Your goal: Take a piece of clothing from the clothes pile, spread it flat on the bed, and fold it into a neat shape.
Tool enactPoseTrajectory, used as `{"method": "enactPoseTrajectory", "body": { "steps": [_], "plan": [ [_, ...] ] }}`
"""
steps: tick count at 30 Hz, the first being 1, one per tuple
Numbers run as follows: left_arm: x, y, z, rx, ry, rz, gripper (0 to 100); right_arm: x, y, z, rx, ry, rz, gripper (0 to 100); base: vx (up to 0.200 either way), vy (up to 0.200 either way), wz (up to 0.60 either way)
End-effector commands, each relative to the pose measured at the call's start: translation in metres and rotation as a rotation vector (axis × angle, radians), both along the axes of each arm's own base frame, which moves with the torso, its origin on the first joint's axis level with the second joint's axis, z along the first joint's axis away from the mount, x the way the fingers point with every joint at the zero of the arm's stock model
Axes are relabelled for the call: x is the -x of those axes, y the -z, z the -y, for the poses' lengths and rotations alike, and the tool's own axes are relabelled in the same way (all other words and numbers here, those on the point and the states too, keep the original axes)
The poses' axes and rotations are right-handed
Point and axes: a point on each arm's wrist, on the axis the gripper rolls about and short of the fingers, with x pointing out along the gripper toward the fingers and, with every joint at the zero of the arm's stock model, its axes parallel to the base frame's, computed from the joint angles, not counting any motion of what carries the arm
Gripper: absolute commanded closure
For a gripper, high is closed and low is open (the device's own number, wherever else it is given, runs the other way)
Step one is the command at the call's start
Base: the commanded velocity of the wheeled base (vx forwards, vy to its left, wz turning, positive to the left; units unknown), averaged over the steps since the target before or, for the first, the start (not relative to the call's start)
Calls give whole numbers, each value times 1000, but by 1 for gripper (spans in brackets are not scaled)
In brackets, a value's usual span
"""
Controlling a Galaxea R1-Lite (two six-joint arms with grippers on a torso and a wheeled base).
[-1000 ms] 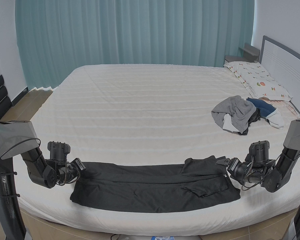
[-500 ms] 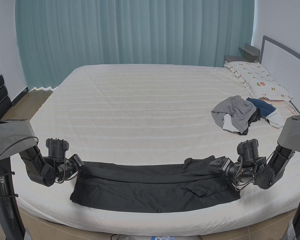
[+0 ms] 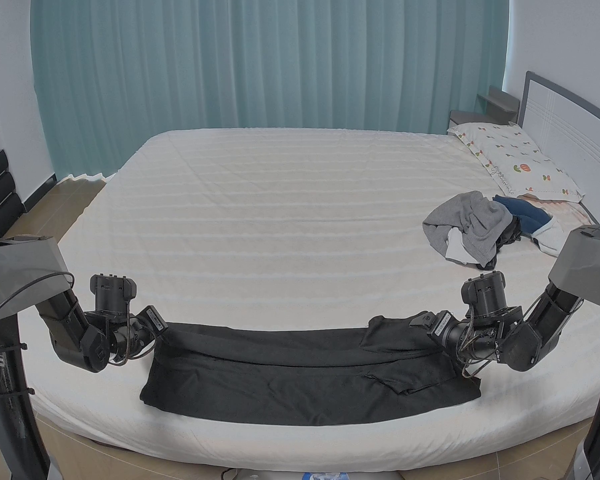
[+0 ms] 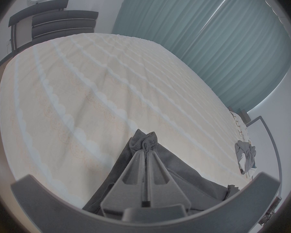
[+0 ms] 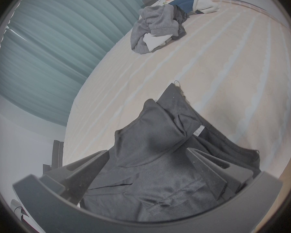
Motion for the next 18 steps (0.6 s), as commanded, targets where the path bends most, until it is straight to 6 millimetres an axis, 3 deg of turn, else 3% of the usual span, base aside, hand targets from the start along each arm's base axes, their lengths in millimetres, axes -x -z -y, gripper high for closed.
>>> {"method": "enactPoseTrajectory", "body": {
  "steps": [1, 7, 17, 18],
  "plan": [
    [0, 1, 0, 0, -2, -2, 100, -1, 8, -3, 6, -6, -20, 0, 0, 0, 0],
    [0, 1, -1, 0, -2, -3, 100, -10, 20, -4, 14, 4, -35, 0, 0, 0, 0],
    [0, 1, 0, 0, -2, -2, 100, -23, 17, -4, 33, 62, 9, 0, 0, 0, 0],
    [0, 1, 0, -1, -1, -2, 100, -23, 18, -4, 38, 65, 6, 100, 0, 0, 0]
  ]
}}
